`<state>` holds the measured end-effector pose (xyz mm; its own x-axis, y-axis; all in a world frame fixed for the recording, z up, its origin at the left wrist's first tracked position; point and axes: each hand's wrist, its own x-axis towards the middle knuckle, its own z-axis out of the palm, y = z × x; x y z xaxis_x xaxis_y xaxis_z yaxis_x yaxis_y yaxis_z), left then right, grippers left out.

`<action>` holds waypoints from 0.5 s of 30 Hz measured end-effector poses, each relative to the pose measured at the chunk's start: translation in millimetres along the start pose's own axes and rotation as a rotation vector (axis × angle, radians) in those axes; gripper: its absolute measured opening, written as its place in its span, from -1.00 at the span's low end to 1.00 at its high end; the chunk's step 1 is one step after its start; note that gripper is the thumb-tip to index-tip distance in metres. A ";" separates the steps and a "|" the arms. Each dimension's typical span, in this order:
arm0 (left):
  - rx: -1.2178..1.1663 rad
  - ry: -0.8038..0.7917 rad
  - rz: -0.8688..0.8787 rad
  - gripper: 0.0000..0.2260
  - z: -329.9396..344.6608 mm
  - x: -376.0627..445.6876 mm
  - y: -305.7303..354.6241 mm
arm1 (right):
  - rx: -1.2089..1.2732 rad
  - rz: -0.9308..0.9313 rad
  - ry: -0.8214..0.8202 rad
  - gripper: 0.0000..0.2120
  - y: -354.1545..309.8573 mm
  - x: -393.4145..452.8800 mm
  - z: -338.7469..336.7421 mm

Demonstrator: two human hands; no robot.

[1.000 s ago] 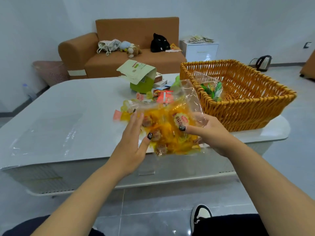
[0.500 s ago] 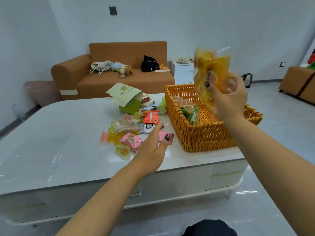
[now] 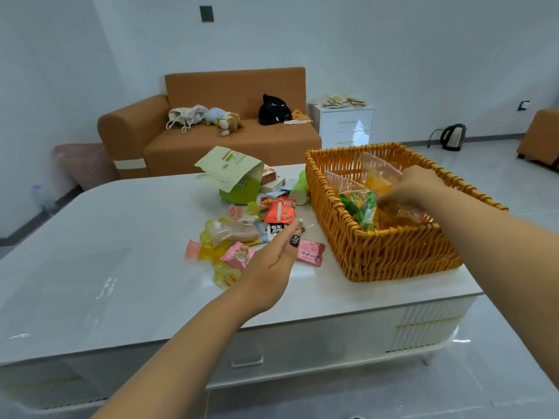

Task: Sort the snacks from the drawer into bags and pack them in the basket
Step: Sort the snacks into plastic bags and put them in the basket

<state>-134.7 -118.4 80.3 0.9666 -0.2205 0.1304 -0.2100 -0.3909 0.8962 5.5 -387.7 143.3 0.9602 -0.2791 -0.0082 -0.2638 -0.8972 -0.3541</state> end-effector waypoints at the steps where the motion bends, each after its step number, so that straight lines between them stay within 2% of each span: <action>1: -0.027 0.008 -0.003 -0.65 -3.3 -0.8 -5.9 | -0.026 0.008 -0.021 -0.48 -7.3 -1.1 -1.9; 7: -0.200 0.054 -0.072 -0.77 -19.8 -7.9 -24.0 | -0.151 0.051 -0.005 -0.77 -30.4 -5.8 9.5; 15: -0.156 0.062 -0.199 -0.73 -47.5 -41.5 -53.2 | -0.029 0.071 0.118 -0.84 -26.6 -24.6 18.2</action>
<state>-156.7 -46.0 47.3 0.9948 -0.0961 -0.0336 0.0056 -0.2776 0.9607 -9.5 -350.7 135.9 0.9220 -0.3792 0.0783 -0.3351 -0.8829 -0.3290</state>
